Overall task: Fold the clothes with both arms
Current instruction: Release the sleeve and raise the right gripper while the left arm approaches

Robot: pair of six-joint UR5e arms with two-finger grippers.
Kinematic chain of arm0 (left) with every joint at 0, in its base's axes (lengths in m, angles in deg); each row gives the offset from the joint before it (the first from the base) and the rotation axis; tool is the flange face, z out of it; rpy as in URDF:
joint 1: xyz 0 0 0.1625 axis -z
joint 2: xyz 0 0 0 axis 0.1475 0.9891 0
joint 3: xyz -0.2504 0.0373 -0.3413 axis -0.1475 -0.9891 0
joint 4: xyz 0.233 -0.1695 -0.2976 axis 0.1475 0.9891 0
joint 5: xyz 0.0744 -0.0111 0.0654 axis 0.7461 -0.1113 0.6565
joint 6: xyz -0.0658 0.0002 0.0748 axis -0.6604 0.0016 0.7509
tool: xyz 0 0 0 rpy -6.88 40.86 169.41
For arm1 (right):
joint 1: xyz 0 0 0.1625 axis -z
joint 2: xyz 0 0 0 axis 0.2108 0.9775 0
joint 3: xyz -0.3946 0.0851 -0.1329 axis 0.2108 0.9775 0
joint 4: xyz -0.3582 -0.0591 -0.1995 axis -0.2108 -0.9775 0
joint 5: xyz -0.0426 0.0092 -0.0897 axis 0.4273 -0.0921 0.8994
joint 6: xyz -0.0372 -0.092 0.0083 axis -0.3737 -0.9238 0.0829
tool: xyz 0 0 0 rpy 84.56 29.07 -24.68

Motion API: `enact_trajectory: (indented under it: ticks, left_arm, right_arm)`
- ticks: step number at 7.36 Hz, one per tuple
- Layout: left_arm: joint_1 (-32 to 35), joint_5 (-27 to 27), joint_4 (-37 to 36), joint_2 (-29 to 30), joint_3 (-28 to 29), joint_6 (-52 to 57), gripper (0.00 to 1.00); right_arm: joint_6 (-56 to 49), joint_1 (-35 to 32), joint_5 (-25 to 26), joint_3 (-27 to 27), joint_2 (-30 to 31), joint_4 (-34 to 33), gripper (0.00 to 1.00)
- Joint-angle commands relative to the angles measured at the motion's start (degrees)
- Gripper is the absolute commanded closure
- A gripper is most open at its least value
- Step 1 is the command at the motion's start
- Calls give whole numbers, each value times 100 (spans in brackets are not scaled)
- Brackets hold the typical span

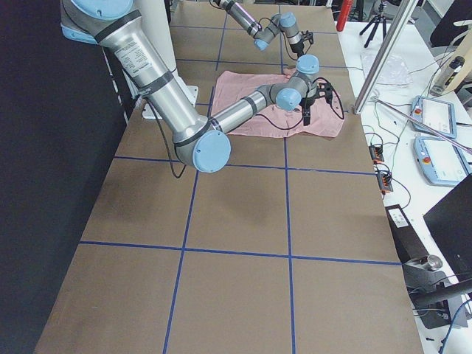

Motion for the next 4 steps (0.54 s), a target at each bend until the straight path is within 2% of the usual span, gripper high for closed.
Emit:
enact_trajectory:
  ticks: [1, 2, 3, 4]
  left_arm:
    - [-3, -9, -2, 15, 33, 0, 38]
    - [-3, -9, -2, 6, 33, 35, 66]
    - [6, -9, -2, 15, 24, 70, 86]
    - [6, -17, -2, 15, 16, 70, 100]
  right_arm:
    - [0, 2, 8, -8, -9, 0, 0]
    - [8, 10, 16, -9, -9, 0, 0]
    - [8, 10, 25, -9, -9, 0, 0]
    - [8, 19, 25, -9, -9, 9, 0]
